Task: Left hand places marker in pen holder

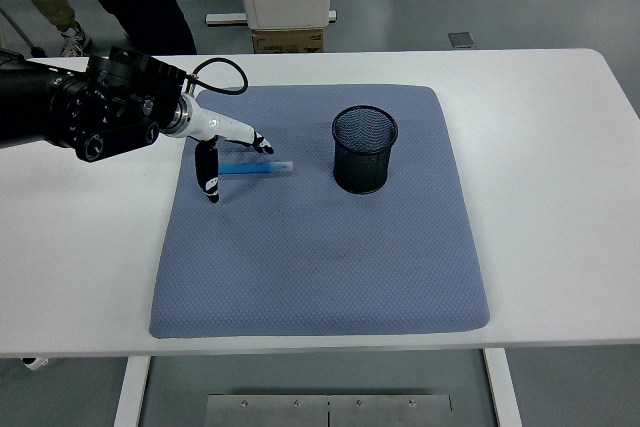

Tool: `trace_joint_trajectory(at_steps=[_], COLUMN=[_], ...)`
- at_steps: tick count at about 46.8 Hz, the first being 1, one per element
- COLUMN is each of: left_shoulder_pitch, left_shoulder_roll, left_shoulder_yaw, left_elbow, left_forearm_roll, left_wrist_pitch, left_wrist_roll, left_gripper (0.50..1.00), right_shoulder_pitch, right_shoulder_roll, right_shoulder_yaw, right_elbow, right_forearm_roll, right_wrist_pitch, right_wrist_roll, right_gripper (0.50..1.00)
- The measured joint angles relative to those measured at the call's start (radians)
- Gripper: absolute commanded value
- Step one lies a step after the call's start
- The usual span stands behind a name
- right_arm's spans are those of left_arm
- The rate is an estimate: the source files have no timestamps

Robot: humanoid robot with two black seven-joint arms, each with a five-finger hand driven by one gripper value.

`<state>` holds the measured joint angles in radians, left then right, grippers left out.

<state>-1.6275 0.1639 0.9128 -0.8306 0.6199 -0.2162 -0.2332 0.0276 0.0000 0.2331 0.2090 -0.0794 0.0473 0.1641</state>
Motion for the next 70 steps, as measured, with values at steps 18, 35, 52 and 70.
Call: trace_joint_trajectory(at_steps=[18,35,52,70], left_shoulder_pitch=[0.006,0.006,0.008,0.02], left_shoulder_roll=[-0.011,-0.018,-0.027,-0.032], left_shoulder_yaw=[-0.002,-0.009,-0.014,-0.014], left_elbow=[0.001,0.001,0.001,-0.001], left_forearm_roll=[0.0,0.001,0.001,0.001], left_wrist_pitch=[-0.005,-0.005,0.0,0.0], left_wrist_roll=[0.0,0.0,0.0,0.0], left_gripper=[0.818,0.648,0.625,0.596], right_shoulder_pitch=[0.0,0.0,0.0,0.0], right_shoulder_roll=[0.0,0.0,0.0,0.0], right_shoulder_yaw=[0.0,0.0,0.0,0.0], right_elbow=[0.0,0.0,0.0,0.0], right_forearm_roll=[0.0,0.0,0.0,0.0], right_wrist_pitch=[0.0,0.0,0.0,0.0], right_wrist_roll=[0.0,0.0,0.0,0.0], right_gripper=[1.0,1.0,1.0,1.0])
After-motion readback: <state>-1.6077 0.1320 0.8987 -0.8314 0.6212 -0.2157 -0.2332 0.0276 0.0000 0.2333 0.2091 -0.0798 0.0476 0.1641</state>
